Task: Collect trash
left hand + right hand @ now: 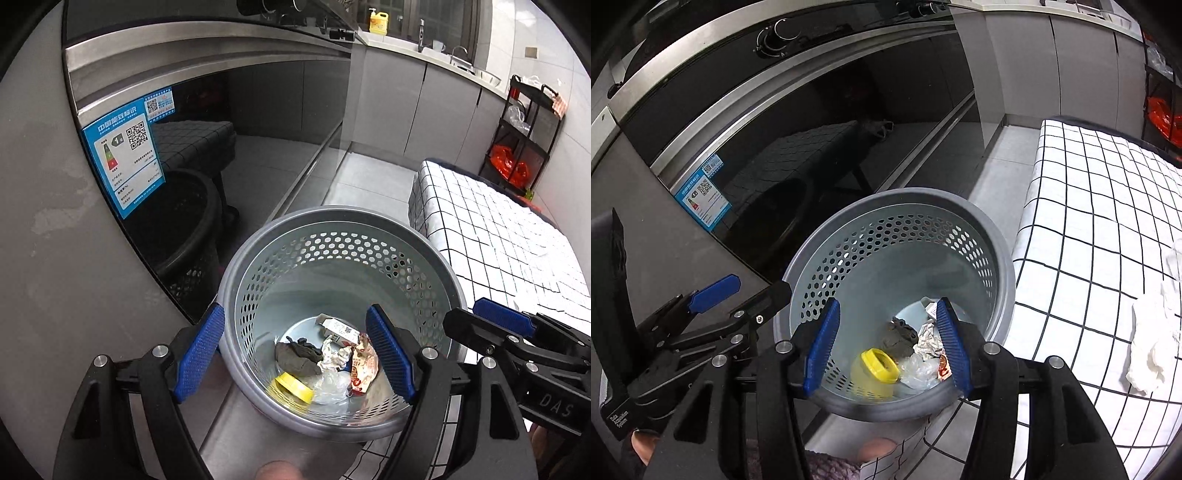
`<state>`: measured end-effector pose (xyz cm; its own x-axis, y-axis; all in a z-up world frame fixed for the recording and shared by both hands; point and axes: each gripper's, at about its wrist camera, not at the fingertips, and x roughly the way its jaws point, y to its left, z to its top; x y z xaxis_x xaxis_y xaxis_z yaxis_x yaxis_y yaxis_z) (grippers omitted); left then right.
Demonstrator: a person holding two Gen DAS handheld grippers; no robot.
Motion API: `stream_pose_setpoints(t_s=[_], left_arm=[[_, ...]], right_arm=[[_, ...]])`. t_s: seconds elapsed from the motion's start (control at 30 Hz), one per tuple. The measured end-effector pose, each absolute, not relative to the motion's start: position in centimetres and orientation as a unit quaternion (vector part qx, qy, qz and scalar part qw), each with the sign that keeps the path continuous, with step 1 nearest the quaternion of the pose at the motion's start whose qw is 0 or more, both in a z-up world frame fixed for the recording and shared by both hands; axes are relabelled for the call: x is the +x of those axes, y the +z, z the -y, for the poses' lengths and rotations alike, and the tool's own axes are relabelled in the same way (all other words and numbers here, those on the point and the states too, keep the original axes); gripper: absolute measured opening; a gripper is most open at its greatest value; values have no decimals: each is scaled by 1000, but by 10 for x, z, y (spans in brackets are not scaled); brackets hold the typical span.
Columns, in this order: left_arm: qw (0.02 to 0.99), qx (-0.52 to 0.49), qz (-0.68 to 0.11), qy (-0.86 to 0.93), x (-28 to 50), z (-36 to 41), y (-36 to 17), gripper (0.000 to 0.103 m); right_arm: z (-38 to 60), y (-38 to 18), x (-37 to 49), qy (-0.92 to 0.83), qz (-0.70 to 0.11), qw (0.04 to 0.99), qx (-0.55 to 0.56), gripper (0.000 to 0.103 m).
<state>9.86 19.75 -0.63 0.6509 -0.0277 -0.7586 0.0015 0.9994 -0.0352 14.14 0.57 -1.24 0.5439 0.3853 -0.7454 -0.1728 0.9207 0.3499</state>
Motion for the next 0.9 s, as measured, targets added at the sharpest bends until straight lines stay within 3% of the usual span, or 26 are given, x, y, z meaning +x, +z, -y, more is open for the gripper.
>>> stream_pose_setpoints(t_s=[0.47, 0.9], left_arm=[[913, -6, -409, -2, 97, -193, -5, 78], [938, 25, -345, -13, 73, -170, 16, 82]], right_arm=[[1, -11, 135, 154, -446, 873, 124, 52], [49, -8, 95, 114, -435, 884, 127, 52]])
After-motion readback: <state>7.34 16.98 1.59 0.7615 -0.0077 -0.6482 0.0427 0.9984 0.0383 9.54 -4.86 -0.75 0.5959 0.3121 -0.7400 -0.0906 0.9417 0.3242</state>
